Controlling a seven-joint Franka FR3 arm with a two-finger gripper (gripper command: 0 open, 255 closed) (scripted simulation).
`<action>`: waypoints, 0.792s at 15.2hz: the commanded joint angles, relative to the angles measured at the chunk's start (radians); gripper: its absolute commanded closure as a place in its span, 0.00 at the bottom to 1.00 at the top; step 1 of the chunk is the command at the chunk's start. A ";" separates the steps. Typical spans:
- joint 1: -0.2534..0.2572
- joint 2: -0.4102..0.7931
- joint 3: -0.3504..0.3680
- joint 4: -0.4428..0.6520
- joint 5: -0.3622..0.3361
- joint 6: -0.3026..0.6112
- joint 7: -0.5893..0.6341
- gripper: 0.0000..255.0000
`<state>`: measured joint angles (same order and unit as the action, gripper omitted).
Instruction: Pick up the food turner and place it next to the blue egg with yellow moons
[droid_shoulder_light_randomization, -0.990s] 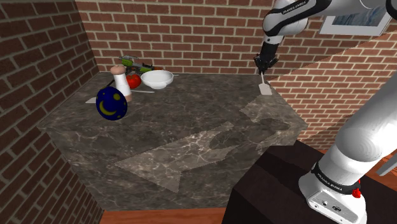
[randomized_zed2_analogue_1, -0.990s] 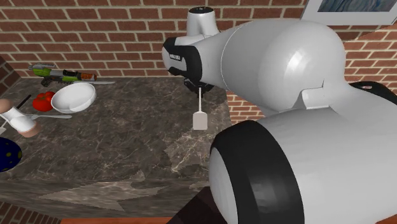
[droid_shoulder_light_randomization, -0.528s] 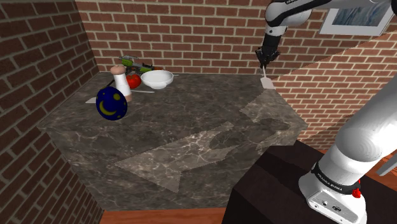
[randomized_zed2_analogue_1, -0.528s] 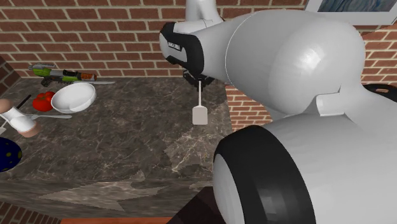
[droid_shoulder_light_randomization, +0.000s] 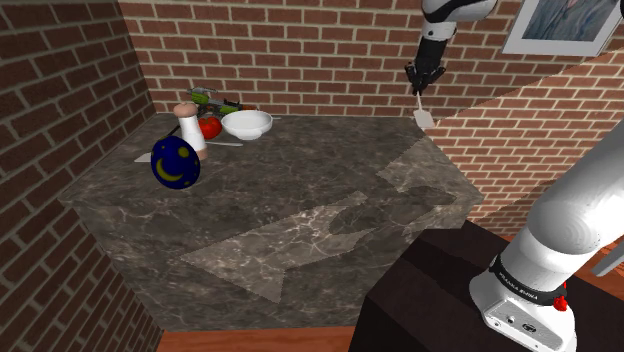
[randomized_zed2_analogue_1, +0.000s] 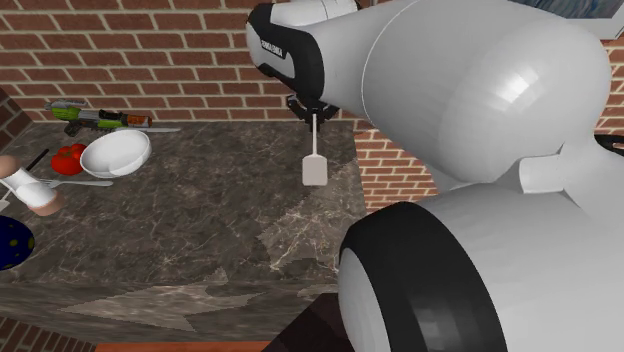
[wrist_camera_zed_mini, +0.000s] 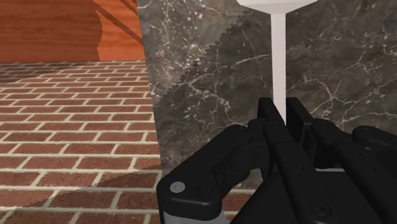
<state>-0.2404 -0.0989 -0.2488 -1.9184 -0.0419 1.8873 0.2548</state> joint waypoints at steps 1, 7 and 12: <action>0.000 0.002 0.000 0.031 0.001 -0.029 -0.001 1.00; 0.043 -0.008 0.054 0.042 -0.002 -0.054 0.096 1.00; 0.097 0.002 0.121 0.053 -0.001 -0.059 0.215 1.00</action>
<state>-0.1537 -0.1004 -0.1404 -1.8629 -0.0430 1.8237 0.4460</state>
